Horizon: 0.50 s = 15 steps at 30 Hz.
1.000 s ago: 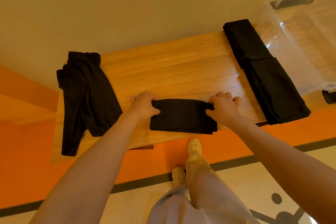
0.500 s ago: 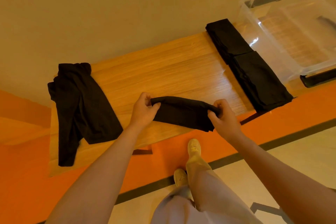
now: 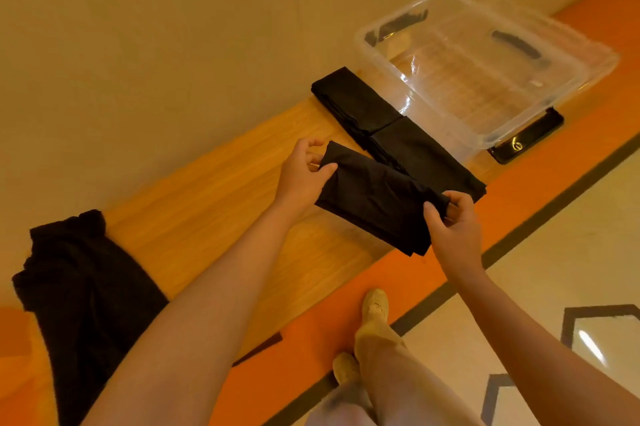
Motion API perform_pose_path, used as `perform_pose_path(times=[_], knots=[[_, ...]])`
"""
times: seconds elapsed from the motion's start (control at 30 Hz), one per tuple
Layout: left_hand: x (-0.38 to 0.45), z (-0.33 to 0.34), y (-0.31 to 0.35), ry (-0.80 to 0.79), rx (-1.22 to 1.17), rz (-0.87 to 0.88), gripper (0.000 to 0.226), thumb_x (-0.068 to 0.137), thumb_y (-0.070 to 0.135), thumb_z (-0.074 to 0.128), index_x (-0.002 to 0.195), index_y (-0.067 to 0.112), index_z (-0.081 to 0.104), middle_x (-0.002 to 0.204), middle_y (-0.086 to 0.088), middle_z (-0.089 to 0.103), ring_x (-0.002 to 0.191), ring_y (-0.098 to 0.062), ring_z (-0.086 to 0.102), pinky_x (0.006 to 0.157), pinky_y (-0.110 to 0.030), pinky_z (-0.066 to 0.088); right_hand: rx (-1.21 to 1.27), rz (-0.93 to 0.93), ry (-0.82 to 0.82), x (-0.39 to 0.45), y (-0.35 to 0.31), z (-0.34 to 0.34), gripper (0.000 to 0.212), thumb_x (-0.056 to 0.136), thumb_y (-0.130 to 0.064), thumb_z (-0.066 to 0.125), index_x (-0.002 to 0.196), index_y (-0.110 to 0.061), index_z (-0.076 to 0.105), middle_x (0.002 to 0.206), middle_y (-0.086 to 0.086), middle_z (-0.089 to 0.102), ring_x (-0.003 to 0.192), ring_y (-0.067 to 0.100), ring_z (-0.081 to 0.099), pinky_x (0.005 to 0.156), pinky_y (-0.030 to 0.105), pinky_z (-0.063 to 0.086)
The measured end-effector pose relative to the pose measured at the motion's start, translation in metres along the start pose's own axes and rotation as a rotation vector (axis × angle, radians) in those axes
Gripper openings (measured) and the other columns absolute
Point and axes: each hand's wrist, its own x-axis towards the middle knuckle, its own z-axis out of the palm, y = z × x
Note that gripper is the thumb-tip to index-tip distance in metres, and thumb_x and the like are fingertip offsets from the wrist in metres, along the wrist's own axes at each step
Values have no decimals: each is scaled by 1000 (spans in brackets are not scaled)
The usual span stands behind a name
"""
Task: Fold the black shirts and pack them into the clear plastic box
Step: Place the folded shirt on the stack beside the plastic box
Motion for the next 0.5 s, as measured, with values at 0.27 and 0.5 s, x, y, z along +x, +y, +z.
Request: perform_pose_path(times=[0.27, 0.5], knots=[[83, 59, 46, -134, 110, 79, 40, 90, 16, 67, 126, 19, 50, 101, 8, 56, 95, -9, 56, 66, -13, 45, 111, 191, 265, 49, 2, -14, 16, 93, -20, 62, 99, -29, 51, 94, -13, 60, 87, 1, 63, 74, 35, 58], [134, 109, 53, -204, 190, 44, 40, 89, 17, 68, 125, 18, 51, 91, 12, 54, 97, -12, 57, 69, -16, 45, 132, 401, 387, 81, 13, -18, 21, 93, -22, 61, 111, -19, 51, 103, 2, 65, 95, 23, 65, 73, 53, 58]])
